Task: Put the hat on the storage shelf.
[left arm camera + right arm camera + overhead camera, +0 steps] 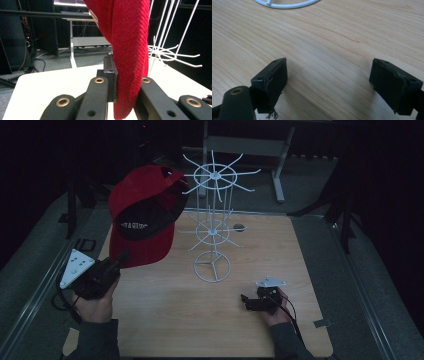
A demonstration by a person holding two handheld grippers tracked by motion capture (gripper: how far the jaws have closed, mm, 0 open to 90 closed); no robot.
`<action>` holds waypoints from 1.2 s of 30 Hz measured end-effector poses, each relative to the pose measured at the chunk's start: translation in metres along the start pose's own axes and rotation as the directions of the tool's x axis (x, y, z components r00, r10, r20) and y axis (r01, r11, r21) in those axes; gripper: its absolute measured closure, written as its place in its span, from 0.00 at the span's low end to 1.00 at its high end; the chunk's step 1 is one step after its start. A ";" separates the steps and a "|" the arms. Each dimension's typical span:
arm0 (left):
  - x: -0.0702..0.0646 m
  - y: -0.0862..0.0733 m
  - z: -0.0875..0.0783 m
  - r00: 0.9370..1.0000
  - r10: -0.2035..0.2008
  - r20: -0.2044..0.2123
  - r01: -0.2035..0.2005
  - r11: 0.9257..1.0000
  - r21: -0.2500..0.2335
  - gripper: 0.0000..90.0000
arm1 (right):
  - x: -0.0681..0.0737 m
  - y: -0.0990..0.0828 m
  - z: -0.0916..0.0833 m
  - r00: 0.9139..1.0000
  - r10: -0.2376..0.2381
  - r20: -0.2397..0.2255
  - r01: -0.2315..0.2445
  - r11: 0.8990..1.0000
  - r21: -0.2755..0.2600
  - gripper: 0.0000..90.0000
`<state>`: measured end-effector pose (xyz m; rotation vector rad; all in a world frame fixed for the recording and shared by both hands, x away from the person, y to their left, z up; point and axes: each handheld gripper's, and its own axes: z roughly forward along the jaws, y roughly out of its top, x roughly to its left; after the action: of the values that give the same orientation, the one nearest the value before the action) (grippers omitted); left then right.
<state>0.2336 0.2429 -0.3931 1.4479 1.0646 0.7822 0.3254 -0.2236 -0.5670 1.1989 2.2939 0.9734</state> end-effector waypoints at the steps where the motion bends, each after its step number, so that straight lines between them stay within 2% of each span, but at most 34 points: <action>1: 0.000 -0.002 0.001 1.000 0.000 -0.001 0.000 1.000 0.006 0.95 | 0.000 0.000 0.000 1.000 0.000 0.000 0.000 1.000 0.000 0.16; 9: -0.001 -0.010 0.006 1.000 0.000 0.005 0.000 0.999 0.033 0.95 | 0.000 0.000 0.000 1.000 0.000 0.000 0.000 1.000 0.000 0.16; 11: -0.003 -0.018 0.010 1.000 0.000 0.006 0.000 0.998 0.061 0.95 | 0.000 0.000 0.000 1.000 0.000 0.000 0.000 1.000 0.000 0.16; 19: -0.007 -0.032 0.020 0.999 -0.021 0.026 0.019 0.995 0.103 0.95 | 0.000 0.000 0.000 1.000 0.001 0.000 -0.001 1.000 -0.001 0.16; 27: -0.005 -0.034 0.024 0.998 -0.033 0.053 0.026 0.992 0.126 0.93 | 0.000 0.000 0.000 1.000 0.000 0.000 0.000 1.000 -0.001 0.16; 33: -0.004 -0.031 0.023 0.996 -0.046 0.074 0.037 0.993 0.116 0.76 | 0.000 0.000 0.000 1.000 0.000 0.000 0.000 1.000 -0.001 0.16; 36: -0.002 -0.030 0.023 0.996 -0.055 0.072 0.046 0.992 0.116 0.69 | 0.000 0.000 0.000 1.000 0.001 -0.001 -0.001 1.000 0.001 0.16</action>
<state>0.2480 0.2313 -0.4259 1.5288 1.0993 0.6344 0.3253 -0.2235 -0.5670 1.2001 2.2947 0.9731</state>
